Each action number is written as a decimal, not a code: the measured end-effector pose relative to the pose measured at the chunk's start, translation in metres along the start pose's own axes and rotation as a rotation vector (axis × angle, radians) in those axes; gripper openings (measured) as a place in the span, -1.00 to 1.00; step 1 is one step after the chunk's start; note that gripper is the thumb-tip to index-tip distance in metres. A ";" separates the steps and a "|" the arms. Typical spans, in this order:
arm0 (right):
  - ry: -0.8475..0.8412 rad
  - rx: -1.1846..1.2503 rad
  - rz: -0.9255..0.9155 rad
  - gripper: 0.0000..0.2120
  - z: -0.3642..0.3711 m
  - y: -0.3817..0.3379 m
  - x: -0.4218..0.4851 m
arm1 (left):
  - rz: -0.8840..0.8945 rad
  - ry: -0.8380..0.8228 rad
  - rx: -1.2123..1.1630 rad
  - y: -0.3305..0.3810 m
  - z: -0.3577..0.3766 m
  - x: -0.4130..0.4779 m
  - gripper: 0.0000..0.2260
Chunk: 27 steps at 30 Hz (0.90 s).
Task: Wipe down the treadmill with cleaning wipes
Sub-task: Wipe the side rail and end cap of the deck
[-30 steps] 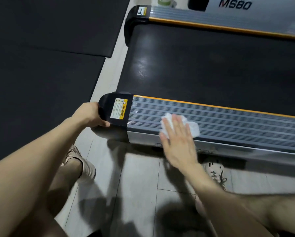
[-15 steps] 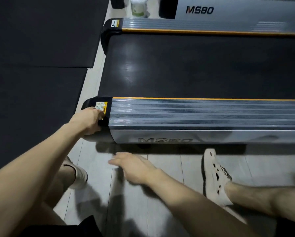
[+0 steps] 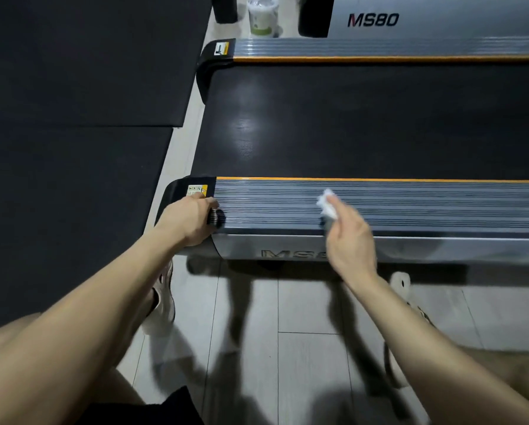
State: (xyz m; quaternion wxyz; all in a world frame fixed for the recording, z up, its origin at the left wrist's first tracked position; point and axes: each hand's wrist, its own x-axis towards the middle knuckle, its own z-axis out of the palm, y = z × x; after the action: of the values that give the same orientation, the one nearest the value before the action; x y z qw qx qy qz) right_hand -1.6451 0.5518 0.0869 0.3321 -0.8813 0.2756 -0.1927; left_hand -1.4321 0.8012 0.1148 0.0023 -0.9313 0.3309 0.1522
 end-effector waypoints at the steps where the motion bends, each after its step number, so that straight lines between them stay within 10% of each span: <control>1: 0.102 -0.015 0.009 -0.47 0.003 0.000 0.012 | -0.001 -0.006 -0.011 -0.001 0.002 -0.001 -0.57; 5: 0.021 -0.169 0.146 -0.43 0.048 0.004 0.044 | 0.047 -0.099 -0.015 -0.011 0.005 -0.003 -0.63; 11: -0.817 -0.209 -0.674 -0.46 0.086 -0.045 -0.054 | 0.091 -0.245 0.038 -0.025 -0.010 0.007 -0.45; 15: -0.695 -0.167 -0.465 -0.44 0.065 -0.017 -0.039 | 0.100 -0.224 0.033 -0.025 -0.009 0.014 -0.50; 23: 0.063 -0.214 0.006 -0.40 0.044 -0.005 0.032 | 0.096 -0.186 0.070 -0.016 -0.003 0.008 -0.56; 27: -0.515 -0.094 -0.216 -0.37 0.100 -0.051 -0.024 | 0.093 -0.200 0.108 -0.009 -0.007 0.008 -0.61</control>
State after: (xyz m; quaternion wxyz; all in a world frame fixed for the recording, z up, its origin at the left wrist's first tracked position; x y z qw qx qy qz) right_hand -1.5936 0.6465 0.0483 0.3273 -0.9400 0.0953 0.0165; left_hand -1.4185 0.8028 0.1185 0.0786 -0.8937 0.3794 0.2261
